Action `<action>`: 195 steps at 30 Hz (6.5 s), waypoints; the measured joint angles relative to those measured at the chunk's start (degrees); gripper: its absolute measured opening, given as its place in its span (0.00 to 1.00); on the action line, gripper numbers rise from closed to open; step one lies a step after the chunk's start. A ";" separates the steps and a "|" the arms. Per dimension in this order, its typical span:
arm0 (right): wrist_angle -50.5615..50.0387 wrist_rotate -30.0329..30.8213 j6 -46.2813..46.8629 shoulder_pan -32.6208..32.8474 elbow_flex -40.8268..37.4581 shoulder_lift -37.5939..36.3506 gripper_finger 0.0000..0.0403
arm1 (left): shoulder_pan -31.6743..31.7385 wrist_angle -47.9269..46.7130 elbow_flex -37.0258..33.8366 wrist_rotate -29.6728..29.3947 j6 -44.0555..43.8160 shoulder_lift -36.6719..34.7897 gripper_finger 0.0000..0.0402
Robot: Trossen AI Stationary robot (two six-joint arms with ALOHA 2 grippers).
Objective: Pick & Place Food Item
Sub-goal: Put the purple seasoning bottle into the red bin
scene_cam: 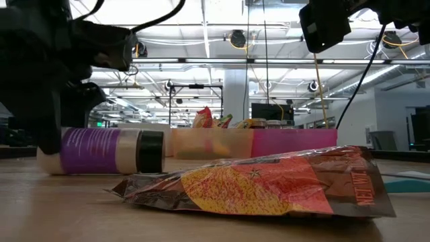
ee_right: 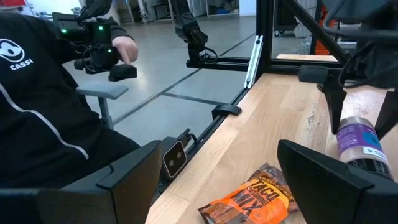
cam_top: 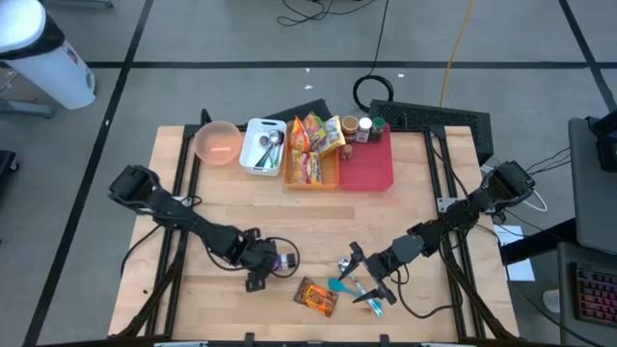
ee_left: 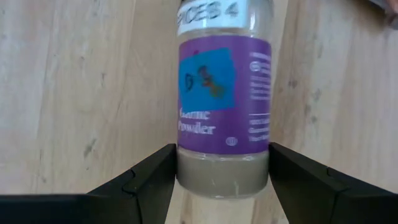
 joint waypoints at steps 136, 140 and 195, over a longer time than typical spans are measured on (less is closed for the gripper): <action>-80.41 5.40 -22.48 -53.45 25.59 -23.30 0.51 | 23.03 4.78 27.44 -2.35 51.06 -6.33 0.84; -86.01 1.22 -24.96 -60.52 30.02 -17.85 0.51 | 29.46 5.01 25.69 9.73 51.92 -8.53 0.84; -91.17 -3.07 -35.53 -73.87 41.58 13.02 0.63 | 47.92 30.83 0.13 37.80 55.12 -8.75 0.84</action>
